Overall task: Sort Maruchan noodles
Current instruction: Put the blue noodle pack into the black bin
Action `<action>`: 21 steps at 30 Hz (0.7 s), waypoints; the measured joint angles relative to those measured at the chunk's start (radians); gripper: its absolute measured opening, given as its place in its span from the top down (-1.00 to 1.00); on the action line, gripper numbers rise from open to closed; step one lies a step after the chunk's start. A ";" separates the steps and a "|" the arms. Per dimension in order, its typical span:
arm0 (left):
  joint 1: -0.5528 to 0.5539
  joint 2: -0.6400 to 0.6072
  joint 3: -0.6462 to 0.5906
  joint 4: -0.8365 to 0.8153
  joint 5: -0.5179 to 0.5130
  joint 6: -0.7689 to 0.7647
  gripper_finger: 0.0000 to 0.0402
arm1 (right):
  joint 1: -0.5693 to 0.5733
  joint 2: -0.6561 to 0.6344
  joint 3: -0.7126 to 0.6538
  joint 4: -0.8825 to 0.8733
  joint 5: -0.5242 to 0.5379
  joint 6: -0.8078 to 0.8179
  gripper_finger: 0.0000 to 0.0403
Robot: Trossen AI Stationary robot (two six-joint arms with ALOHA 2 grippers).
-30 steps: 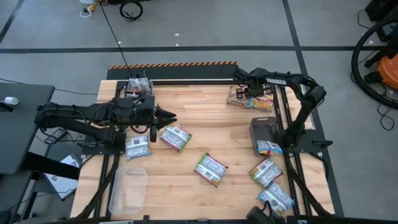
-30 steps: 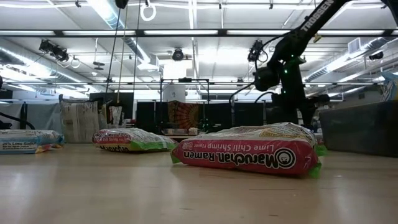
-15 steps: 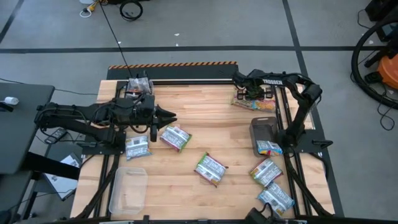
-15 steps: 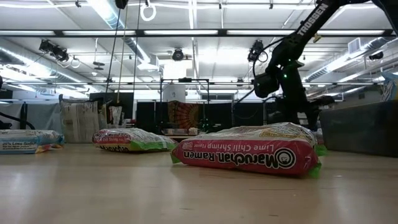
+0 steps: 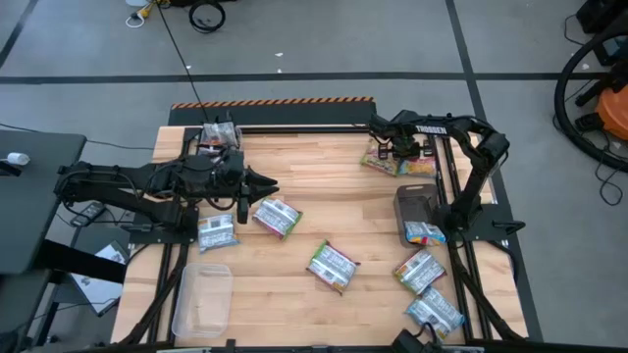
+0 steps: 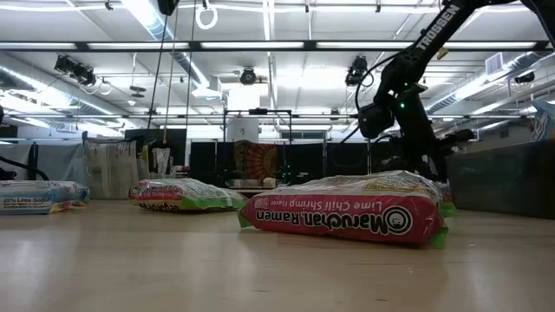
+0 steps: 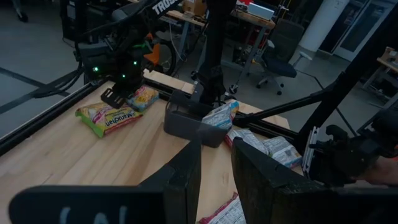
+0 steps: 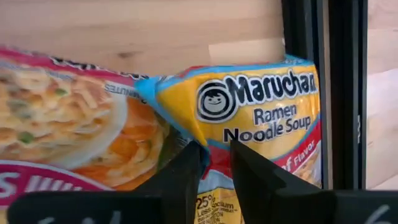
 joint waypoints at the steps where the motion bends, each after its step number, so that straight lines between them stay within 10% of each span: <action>1: 0.000 0.000 0.000 0.000 0.000 0.000 0.53 | -0.001 0.000 -0.011 0.007 -0.014 0.000 0.57; 9: 0.000 -0.002 0.000 -0.008 0.053 -0.026 0.53 | 0.015 -0.030 -0.059 0.020 -0.040 -0.065 0.96; 21: -0.047 -0.002 0.000 -0.009 0.091 0.005 0.53 | 0.115 -0.397 -0.028 -0.047 -0.105 -0.478 0.98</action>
